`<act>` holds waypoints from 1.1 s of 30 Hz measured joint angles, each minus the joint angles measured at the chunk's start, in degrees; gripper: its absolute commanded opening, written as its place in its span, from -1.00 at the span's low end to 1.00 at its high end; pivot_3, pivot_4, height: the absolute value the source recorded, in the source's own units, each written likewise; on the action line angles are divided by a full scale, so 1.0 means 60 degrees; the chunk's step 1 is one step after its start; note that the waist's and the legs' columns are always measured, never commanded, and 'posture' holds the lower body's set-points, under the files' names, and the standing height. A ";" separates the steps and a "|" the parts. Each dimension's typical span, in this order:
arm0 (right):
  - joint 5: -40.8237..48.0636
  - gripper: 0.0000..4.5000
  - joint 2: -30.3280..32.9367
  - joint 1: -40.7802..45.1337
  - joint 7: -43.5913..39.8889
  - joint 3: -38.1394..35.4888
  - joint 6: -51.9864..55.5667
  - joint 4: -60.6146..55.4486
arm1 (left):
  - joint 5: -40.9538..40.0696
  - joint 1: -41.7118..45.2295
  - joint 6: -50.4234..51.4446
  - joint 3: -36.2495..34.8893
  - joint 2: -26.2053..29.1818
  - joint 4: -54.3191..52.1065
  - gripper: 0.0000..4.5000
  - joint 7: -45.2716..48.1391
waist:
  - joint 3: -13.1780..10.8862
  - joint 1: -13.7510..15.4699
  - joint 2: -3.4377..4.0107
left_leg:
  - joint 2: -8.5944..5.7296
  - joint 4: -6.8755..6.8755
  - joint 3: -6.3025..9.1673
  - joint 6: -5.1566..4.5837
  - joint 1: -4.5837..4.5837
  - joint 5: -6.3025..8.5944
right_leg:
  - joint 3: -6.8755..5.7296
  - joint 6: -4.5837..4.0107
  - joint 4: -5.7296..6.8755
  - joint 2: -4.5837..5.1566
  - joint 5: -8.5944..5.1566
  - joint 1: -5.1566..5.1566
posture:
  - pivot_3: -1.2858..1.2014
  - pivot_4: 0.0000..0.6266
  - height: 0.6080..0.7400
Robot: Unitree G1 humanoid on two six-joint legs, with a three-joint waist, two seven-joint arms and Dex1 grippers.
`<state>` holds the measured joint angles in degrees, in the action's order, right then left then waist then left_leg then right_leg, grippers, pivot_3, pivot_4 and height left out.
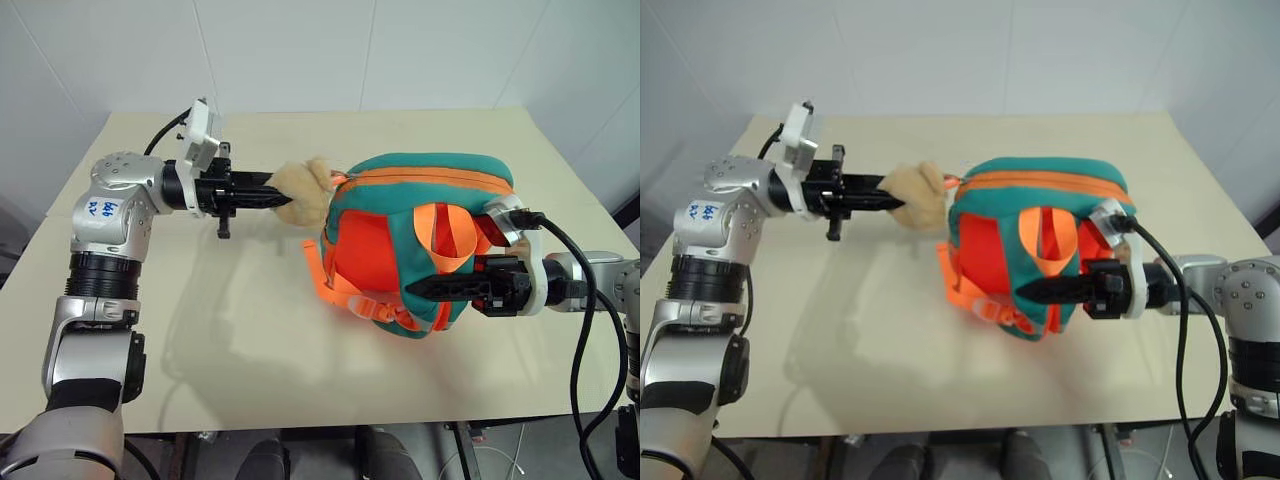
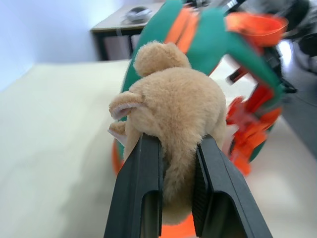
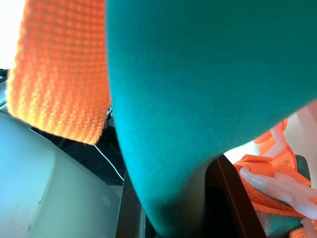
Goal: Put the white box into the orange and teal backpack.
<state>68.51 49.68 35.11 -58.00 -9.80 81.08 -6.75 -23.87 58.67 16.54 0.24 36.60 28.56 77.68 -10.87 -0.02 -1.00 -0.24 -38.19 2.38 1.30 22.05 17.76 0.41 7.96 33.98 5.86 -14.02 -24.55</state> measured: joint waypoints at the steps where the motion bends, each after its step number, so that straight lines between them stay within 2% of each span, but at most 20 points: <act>1: 0.0015 -0.76 0.0000 -0.0004 0.0018 -0.0001 0.0000 -0.0022 | 0.0106 0.0000 -0.0180 0.0016 0.0000 0.0296 -0.83 0.0026 | 0.0000 -0.0004 0.0000 | 0.0000 0.0001 -0.0001 0.0000 0.0000 0.0000 | 0.0001 0.0000 -0.0001 0.0000 0.0000 0.0000 | 0.03 -0.52 1.00; 8: 0.0212 -0.76 0.0000 -0.0157 0.0261 -0.0125 0.0061 -0.0142 | 0.0990 -0.0449 -0.1330 0.0363 -0.0168 0.2421 -0.83 0.0545 | 0.0000 -0.0009 0.0000 | 0.0001 0.0003 -0.0004 -0.0002 0.0000 0.0001 | 0.0000 -0.0001 0.0001 -0.0001 0.0000 -0.0002 | 0.03 -0.52 1.00; 15: 0.0480 -0.76 0.0015 -0.0286 0.0524 -0.0322 0.0262 -0.0251 | 0.1624 -0.0603 -0.2688 0.0360 -0.1684 0.4553 -0.83 -0.0160 | 0.0010 0.0044 -0.0016 | 0.0000 -0.0009 -0.0002 -0.0003 0.0003 0.0001 | 0.0000 0.0003 0.0001 0.0000 0.0006 0.0001 | 0.03 -0.52 1.00; 24: 0.0578 -0.76 0.0012 -0.0286 0.0672 -0.0317 0.0156 -0.0358 | 0.2027 -0.0544 -0.4193 0.0214 -0.2471 0.5573 -0.83 -0.0919 | 0.0018 0.0183 -0.0024 | 0.0000 -0.0023 -0.0002 -0.0002 -0.0001 -0.0001 | 0.0000 -0.0001 0.0009 0.0001 0.0022 0.0005 | 0.03 -0.52 1.00; 28: 0.0123 -0.16 0.0041 -0.0524 0.0682 -0.0298 -0.0462 -0.0685 | 0.2076 -0.1287 -0.4424 0.0247 -0.2157 0.4322 -0.25 -0.0528 | 0.0018 0.0225 -0.0024 | 0.0001 -0.0012 -0.0003 0.0000 0.0002 -0.0001 | 0.0000 -0.0002 -0.0004 0.0000 0.0025 0.0002 | 0.03 -0.52 1.00; 33: -0.0787 0.58 0.0173 -0.1291 0.0370 -0.0407 -0.2052 -0.1243 | 0.1740 -0.3038 -0.3560 0.0196 -0.1035 0.1171 0.47 0.0060 | 0.0018 0.0121 -0.0024 | 0.0009 0.0007 -0.0017 0.0000 0.0004 0.0000 | 0.0002 -0.0005 -0.0014 0.0000 0.0023 -0.0011 | 0.03 -0.52 1.00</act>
<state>63.79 50.72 27.37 -55.78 -12.25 68.77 -14.21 -13.43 40.44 -4.82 1.41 30.39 35.59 78.04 -10.77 0.70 -1.15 -0.18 -38.15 2.27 1.29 22.07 17.76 0.42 7.93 33.90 5.85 -13.88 -24.62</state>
